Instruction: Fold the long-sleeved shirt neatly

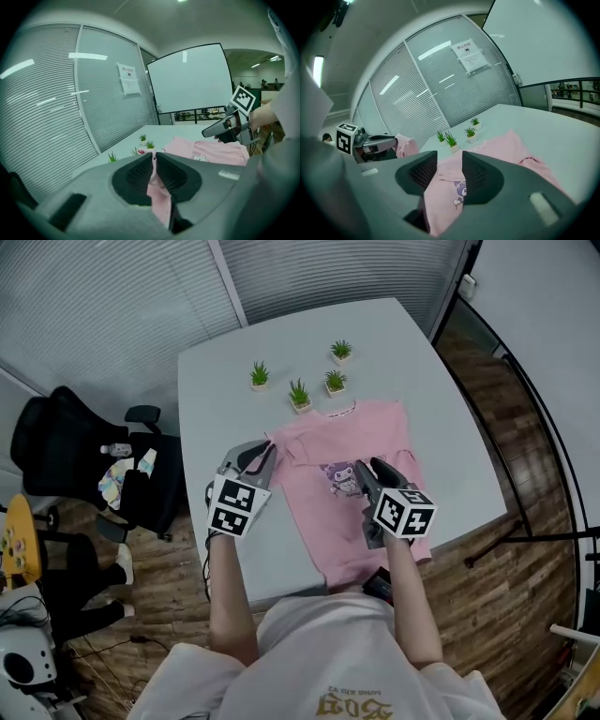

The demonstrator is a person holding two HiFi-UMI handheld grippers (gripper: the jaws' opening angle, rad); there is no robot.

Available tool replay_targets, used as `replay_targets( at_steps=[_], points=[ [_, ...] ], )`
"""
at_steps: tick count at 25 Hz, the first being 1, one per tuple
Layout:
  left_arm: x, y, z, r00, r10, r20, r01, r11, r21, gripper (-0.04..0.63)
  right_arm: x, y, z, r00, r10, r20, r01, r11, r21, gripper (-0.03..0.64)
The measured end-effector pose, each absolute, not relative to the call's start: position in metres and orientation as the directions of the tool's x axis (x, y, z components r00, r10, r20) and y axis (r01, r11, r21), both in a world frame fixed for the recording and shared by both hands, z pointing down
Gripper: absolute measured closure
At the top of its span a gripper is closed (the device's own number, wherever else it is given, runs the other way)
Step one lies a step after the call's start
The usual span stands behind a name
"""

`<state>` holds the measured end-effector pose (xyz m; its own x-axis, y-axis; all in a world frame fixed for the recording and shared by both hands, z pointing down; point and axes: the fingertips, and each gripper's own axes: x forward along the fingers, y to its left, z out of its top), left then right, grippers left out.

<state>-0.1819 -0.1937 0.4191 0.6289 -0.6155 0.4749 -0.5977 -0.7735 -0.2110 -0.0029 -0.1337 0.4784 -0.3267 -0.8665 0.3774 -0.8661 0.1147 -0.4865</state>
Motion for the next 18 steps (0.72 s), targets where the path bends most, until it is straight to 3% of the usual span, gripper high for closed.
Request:
replay_targets(
  at_steps=[18],
  points=[
    [-0.063,-0.206,0.433,0.657,-0.570,0.493,-0.558,-0.808,-0.191,0.566,0.084,-0.144,0.483,-0.356,-0.849,0.390,-0.860,0.135,-0.492,0.443]
  ],
)
